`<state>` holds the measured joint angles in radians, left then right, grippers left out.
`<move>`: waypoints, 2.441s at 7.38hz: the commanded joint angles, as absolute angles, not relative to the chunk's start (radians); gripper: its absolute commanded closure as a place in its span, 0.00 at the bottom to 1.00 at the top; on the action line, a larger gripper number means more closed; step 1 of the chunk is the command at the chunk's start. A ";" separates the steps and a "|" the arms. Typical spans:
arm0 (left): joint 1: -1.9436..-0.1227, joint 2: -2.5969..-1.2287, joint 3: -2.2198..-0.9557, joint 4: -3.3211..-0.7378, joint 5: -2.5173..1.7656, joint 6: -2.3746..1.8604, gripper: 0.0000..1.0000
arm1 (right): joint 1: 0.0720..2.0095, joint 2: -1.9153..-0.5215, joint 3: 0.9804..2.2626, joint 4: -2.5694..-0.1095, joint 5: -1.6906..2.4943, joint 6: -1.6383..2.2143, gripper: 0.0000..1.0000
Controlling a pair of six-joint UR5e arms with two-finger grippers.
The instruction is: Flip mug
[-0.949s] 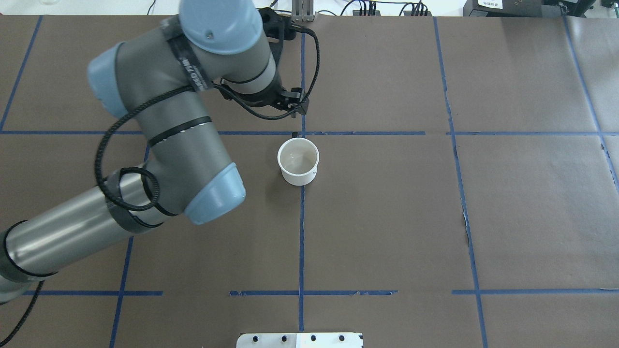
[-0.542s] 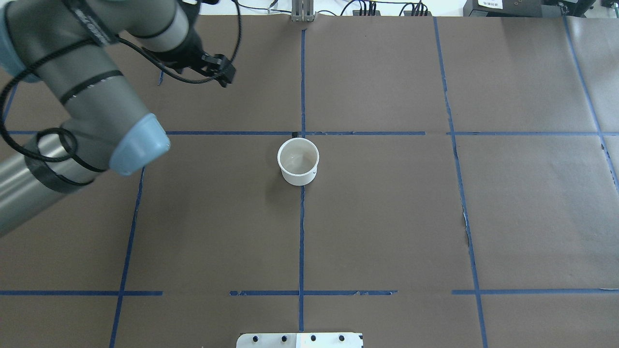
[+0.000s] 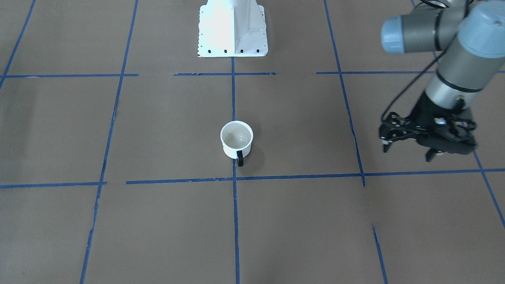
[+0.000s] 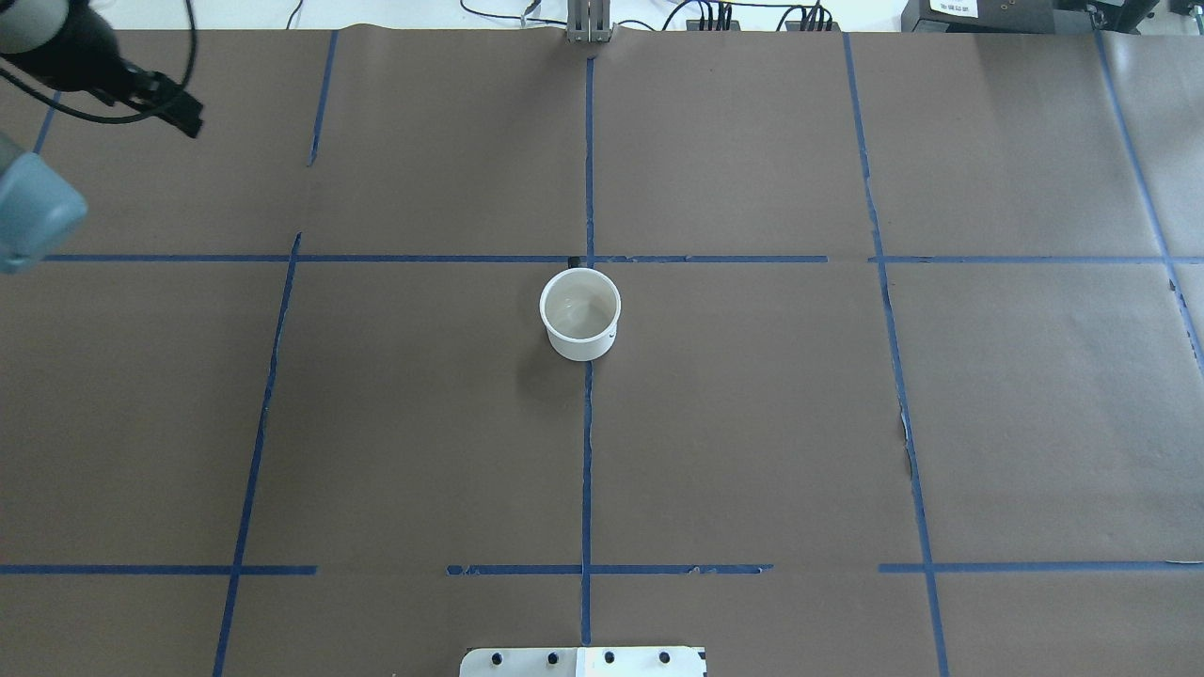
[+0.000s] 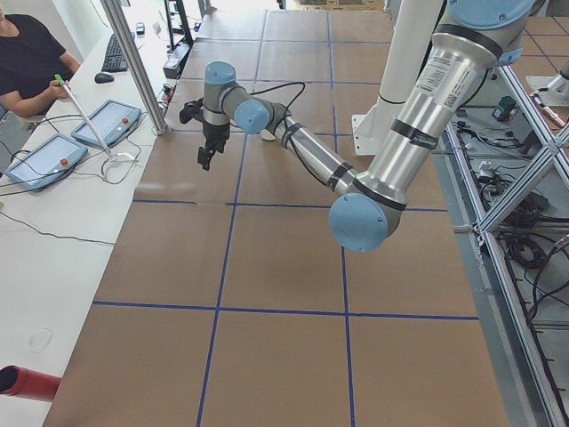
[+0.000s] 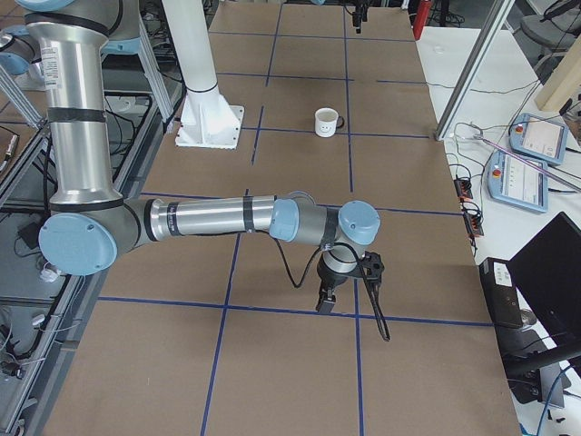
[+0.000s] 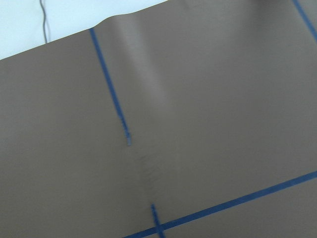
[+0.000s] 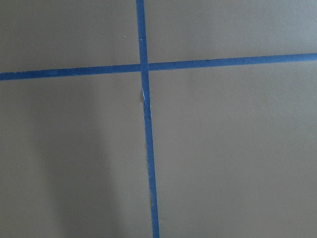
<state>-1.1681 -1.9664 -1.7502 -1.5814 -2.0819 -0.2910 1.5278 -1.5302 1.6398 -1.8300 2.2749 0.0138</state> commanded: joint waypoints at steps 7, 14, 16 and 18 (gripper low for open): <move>-1.571 -1.674 -1.519 -1.580 -2.320 0.167 0.00 | 1.528 -1.529 1.640 -1.830 2.275 0.014 0.00; -1.582 -1.644 -1.609 -1.444 -2.322 0.163 0.00 | 1.528 -1.529 1.640 -1.830 2.275 0.014 0.00; -1.582 -1.643 -1.602 -1.443 -2.321 0.163 0.00 | 1.528 -1.529 1.640 -1.830 2.275 0.014 0.00; -1.582 -1.643 -1.600 -1.443 -2.322 0.164 0.00 | 1.528 -1.529 1.640 -1.830 2.275 0.014 0.00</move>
